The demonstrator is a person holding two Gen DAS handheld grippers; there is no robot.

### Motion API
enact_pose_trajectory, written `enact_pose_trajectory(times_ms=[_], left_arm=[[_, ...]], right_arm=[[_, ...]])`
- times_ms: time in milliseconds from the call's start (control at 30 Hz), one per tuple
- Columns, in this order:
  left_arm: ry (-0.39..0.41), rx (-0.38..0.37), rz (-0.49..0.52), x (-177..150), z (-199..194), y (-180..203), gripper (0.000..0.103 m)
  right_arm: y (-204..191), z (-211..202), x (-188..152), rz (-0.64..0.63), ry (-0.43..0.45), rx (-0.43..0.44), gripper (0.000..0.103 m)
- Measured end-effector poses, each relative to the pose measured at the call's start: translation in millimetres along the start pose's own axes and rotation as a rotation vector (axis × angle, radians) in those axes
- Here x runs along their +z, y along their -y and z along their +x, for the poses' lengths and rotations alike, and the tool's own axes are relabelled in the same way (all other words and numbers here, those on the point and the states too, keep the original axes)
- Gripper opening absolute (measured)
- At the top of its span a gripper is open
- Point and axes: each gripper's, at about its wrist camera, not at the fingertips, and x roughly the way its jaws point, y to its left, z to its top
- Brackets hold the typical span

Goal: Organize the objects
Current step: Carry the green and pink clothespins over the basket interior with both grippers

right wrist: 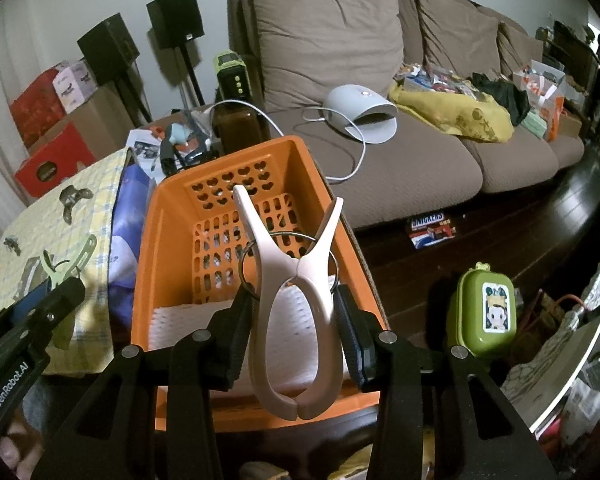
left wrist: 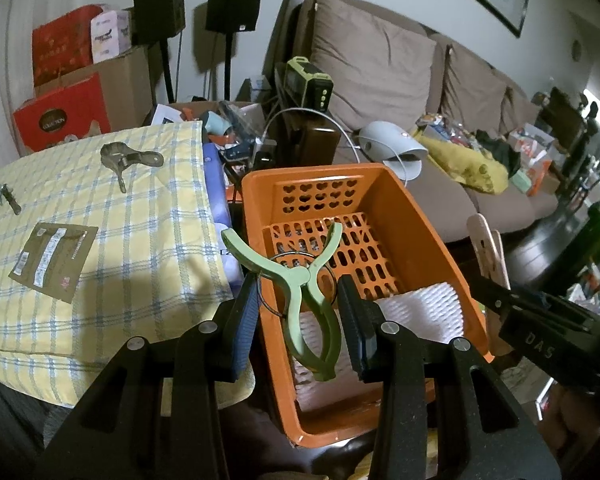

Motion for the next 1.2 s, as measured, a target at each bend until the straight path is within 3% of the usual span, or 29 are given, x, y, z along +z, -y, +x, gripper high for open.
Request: enact_pose_trajectory(times_ms=[1200], left_arm=[[-0.014, 0.029, -0.027, 1.7, 12.2, 0.2, 0.036]], right_arm=[[-0.1, 10.2, -4.7, -0.009, -0.036, -0.008, 0.041]])
